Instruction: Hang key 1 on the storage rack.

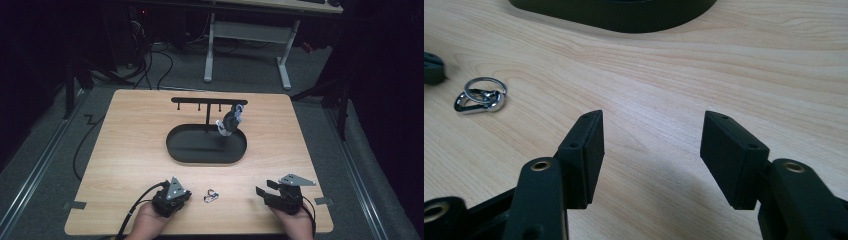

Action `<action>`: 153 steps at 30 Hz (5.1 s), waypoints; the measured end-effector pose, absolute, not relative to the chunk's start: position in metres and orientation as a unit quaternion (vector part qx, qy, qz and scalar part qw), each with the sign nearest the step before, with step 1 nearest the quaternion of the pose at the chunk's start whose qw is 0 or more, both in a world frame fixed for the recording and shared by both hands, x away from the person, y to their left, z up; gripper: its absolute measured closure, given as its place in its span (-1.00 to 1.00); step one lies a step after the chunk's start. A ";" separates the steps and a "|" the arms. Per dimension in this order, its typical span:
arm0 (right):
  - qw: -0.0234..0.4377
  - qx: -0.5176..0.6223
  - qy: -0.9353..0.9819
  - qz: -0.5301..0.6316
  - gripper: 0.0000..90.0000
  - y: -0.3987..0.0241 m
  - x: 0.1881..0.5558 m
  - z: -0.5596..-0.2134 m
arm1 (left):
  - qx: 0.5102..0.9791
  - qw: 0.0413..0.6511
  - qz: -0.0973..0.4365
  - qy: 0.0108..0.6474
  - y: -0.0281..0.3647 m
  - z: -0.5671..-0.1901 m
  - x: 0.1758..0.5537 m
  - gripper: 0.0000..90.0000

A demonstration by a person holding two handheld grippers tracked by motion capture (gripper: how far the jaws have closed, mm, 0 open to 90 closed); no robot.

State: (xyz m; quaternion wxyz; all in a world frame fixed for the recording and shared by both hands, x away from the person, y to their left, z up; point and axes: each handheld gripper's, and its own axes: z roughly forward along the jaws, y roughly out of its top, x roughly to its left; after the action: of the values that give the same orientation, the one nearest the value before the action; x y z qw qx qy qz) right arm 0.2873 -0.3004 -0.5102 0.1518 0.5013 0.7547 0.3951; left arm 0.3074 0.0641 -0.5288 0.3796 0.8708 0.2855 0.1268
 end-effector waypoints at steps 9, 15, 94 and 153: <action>0.139 0.493 0.759 0.402 -0.03 -0.295 0.285 -0.509 | 0.882 0.375 0.119 0.260 0.013 -0.527 0.306 0.96; 0.133 0.491 0.759 0.406 -0.02 -0.296 0.284 -0.509 | 0.885 0.382 0.108 0.244 -0.022 -0.527 0.306 0.96; 0.128 0.487 0.796 0.337 0.53 -0.258 0.291 -0.516 | 0.846 0.412 0.148 0.305 0.124 -0.522 0.319 0.12; 0.210 0.467 0.805 0.300 0.30 -0.227 0.306 -0.504 | 0.860 0.398 0.142 0.287 0.116 -0.527 0.316 0.12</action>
State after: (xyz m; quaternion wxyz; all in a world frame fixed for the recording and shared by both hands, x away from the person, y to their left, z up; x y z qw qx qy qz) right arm 0.3058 -0.2271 -0.5041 0.2104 0.4667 0.8048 0.3003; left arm 0.3160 0.1158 -0.5270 0.3979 0.8599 0.2867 0.1418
